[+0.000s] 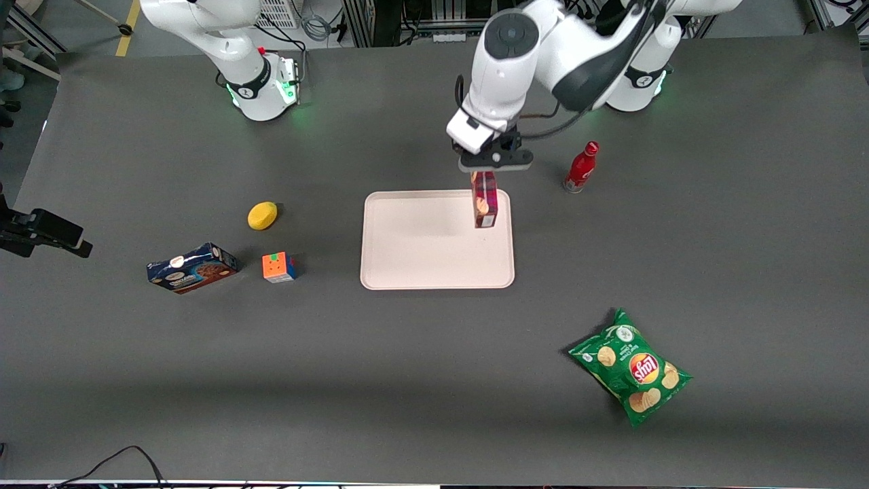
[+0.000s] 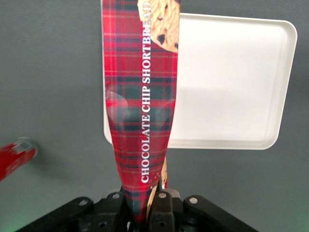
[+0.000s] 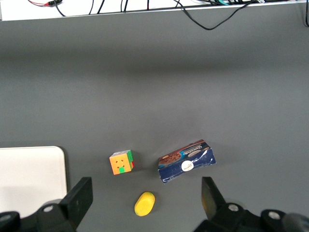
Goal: Place red cookie box on tray
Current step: 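Lower the box onto the tray with the left gripper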
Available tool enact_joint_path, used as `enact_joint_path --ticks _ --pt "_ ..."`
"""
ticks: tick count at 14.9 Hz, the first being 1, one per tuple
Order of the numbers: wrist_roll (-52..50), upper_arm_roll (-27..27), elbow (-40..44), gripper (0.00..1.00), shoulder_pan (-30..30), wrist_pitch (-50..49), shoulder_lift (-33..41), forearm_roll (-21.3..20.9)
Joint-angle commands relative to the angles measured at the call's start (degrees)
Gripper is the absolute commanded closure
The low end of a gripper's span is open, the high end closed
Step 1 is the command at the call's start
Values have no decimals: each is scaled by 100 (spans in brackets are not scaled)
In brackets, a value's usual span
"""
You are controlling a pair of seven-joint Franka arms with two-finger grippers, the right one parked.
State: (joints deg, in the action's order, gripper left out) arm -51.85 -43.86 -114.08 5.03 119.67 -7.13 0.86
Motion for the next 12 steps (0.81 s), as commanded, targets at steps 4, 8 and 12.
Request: enact_joint_path --ticks 4,8,12 --pt "-168 44 105 82 -37 723 -1175 -1131" --pt "-273 176 123 82 -28 1005 -1553 -1464" --pt "-659 334 123 82 -19 1287 -1966 -2150"
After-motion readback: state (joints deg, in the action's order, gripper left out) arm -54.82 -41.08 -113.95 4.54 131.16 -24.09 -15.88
